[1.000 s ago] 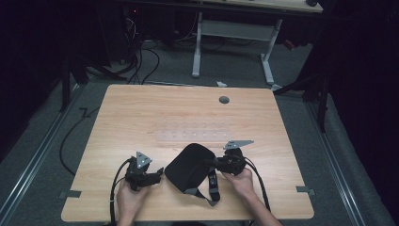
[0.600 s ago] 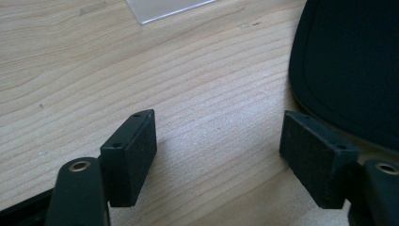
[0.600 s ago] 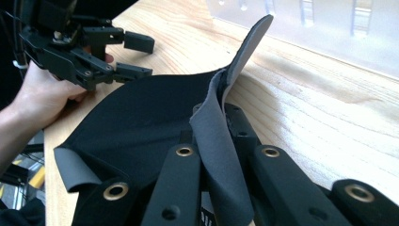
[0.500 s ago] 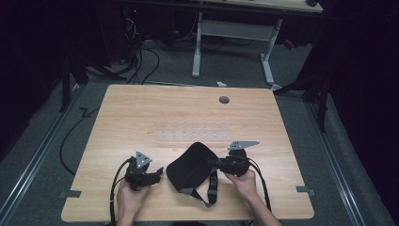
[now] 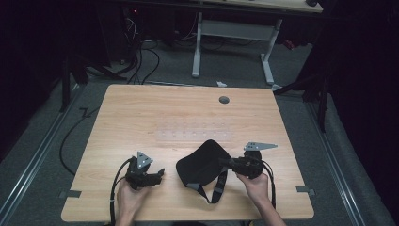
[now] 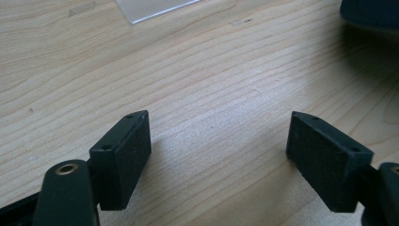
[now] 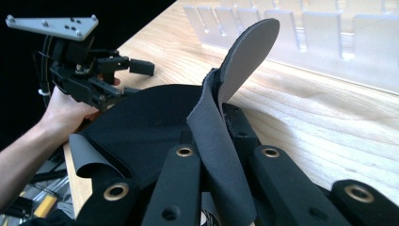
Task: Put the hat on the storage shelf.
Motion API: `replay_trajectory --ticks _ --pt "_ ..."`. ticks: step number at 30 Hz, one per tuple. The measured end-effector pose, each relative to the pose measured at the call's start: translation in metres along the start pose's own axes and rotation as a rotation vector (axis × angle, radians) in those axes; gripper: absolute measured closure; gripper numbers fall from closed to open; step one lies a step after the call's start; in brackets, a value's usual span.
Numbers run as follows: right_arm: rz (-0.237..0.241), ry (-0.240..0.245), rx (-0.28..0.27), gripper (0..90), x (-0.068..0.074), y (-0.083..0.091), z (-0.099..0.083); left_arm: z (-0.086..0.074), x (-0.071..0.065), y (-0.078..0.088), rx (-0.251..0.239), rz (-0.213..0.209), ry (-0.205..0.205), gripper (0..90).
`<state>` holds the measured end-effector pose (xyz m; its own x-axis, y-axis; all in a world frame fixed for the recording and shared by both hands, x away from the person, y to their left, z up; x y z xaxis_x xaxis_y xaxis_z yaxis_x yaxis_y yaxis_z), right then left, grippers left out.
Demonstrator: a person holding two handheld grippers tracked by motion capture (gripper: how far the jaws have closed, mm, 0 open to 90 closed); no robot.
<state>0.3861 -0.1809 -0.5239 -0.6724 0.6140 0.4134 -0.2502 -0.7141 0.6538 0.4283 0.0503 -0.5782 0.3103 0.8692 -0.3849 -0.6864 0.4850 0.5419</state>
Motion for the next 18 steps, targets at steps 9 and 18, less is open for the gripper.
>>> replay_trajectory --ticks 9,18 --pt "-0.009 -0.03 -0.034 85.2 0.0 0.017 -0.002 0.002 -0.022 0.015 -0.023 -0.088 -0.064 22.9" --pt "-0.006 -0.046 -0.046 85.2 0.002 0.021 0.0 0.005 -0.063 0.033 -0.045 -0.189 -0.153 22.1"
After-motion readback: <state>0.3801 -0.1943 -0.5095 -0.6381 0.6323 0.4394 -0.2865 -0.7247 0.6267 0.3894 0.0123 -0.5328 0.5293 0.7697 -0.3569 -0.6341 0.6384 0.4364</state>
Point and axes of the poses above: each handheld gripper's, and its own axes: y roughly backward along the jaws, z roughly out of its top, x roughly to its left, the point moved 9 cm from there along -y, roughly forward along the jaws, and after that the axes turned 14 degrees about x, right-handed, at the moved point
